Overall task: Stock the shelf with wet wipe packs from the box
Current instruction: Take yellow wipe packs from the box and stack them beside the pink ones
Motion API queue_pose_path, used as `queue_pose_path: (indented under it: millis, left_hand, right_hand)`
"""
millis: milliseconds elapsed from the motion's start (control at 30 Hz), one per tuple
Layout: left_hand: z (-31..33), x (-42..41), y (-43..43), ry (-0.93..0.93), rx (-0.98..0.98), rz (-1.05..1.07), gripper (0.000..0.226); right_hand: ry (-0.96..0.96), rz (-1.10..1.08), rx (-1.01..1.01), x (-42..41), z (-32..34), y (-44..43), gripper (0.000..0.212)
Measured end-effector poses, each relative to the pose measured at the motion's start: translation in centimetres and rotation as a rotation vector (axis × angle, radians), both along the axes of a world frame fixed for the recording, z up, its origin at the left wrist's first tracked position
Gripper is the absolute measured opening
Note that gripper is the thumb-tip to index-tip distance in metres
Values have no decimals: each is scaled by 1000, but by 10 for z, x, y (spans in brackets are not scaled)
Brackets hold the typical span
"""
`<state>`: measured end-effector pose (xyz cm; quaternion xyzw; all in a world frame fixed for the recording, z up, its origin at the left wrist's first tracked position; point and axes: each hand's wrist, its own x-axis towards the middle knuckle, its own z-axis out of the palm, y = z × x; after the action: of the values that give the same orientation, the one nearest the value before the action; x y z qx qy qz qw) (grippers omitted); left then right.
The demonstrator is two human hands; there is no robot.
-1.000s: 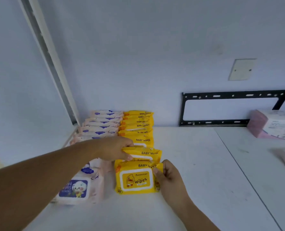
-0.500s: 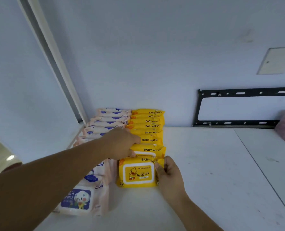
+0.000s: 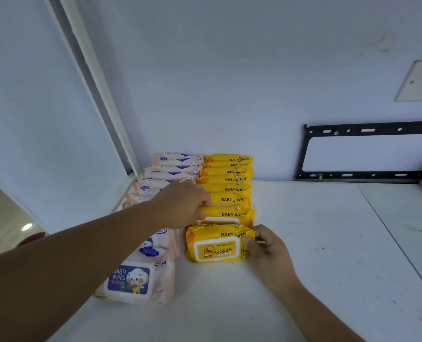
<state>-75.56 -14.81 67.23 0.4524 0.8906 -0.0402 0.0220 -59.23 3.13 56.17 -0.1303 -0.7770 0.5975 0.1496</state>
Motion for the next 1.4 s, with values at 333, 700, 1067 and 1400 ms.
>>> queue_pose_path:
  millis: [333,700,1067,1400]
  left_hand:
    - [-2,9,-6,-31,89,35,23]
    - [6,86,15,-438,484,-14,5]
    - [-35,228,44,-737,332,-367,5]
    - [-73,376,73,-786,11,-554,12]
  right_hand:
    - [-206,-81,99,-1,5,1,21]
    - [-213,-287,113,91,40,7,9]
    - [-378,-599,153,316,25,-43,7]
    - [-647,-716,63,514,-22,-40,6]
